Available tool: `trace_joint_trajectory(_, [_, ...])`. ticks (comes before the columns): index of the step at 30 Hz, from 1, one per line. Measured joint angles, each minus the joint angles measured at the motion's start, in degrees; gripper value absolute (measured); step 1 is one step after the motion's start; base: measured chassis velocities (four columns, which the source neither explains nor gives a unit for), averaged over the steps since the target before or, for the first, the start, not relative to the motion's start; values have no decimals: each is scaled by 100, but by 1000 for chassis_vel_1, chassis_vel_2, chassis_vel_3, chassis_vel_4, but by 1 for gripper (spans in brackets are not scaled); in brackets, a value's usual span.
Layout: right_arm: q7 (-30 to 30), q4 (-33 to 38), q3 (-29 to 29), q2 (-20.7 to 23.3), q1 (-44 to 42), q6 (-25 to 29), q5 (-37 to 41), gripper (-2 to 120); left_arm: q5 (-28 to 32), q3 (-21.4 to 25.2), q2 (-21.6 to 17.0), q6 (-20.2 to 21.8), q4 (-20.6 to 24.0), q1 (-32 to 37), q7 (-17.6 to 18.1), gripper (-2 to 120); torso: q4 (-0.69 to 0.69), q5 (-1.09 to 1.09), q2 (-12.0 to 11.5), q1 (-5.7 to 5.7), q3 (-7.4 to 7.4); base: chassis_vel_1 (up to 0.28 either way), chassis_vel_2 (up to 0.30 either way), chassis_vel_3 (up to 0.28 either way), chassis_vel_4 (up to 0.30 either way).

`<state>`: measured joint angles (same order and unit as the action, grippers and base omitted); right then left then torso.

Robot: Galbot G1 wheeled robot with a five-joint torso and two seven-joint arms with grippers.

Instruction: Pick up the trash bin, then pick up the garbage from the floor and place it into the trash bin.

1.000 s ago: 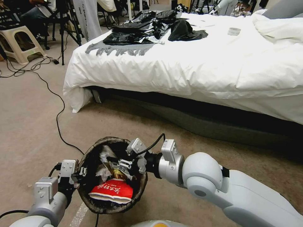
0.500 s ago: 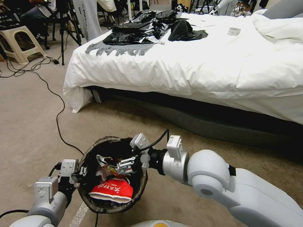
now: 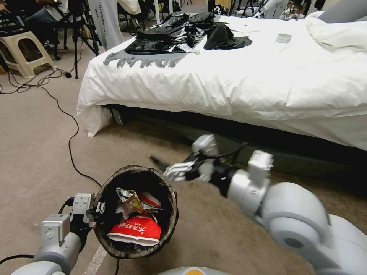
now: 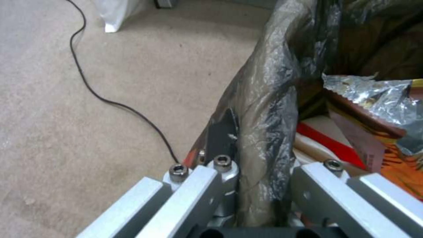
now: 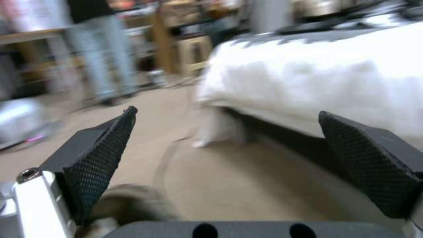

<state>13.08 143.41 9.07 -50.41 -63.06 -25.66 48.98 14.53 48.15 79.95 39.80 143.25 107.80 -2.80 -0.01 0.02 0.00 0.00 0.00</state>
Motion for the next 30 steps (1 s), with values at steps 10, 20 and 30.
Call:
trace_joint_trajectory(10, [-568,-53,2143,-1088,-2709,1268,-2091,100,42,-6,68,-37,0,-71,-1,0,0,-2,1,0,0,0,0,0,0])
trace_joint_trajectory(20, [-883,-286,2337,-2466,-3774,2263,-3766,100,60,35,235,-40,0,-123,-1,0,2,-2,0,0,-1,0,0,0,0])
trace_joint_trajectory(30, [-380,-324,2094,-2560,-3678,2197,-3853,100,67,79,370,-48,0,-307,6,0,1,-2,0,0,0,6,6,10,6])
